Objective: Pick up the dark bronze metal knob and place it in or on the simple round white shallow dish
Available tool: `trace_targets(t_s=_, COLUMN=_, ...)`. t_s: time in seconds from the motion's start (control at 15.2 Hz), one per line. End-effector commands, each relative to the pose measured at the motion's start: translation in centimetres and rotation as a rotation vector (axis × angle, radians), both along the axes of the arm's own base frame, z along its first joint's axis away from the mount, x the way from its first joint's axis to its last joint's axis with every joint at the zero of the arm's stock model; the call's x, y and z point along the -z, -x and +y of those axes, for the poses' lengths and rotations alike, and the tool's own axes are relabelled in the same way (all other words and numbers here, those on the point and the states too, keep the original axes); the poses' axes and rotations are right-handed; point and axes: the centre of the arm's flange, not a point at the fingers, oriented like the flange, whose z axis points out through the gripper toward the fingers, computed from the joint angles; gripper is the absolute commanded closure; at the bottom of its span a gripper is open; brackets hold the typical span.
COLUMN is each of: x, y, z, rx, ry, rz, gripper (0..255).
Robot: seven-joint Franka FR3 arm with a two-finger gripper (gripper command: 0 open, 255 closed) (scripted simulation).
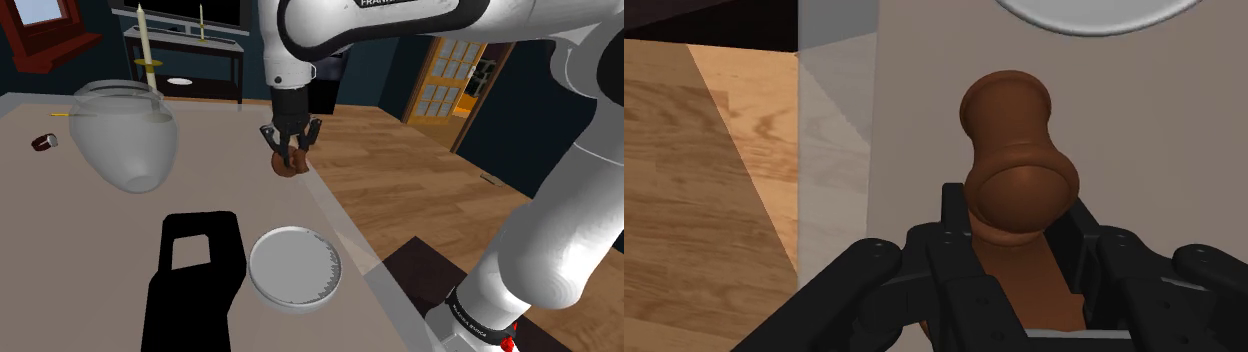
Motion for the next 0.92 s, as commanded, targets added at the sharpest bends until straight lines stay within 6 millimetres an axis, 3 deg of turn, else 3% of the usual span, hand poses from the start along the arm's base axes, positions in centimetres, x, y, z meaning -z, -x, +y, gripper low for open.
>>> trace_targets(t_s=0.0, x=0.0, y=2.3, z=1.3, rx=0.001, ry=0.000, rz=-0.001, gripper=255)
trace_targets(t_s=0.73, x=-0.3, y=15.0, z=8.2, rx=0.001, ry=0.000, rz=-0.001, gripper=255)
trace_targets(t_s=0.86, x=0.2, y=15.7, z=8.5, rx=0.001, ry=0.000, rz=-0.001, gripper=255)
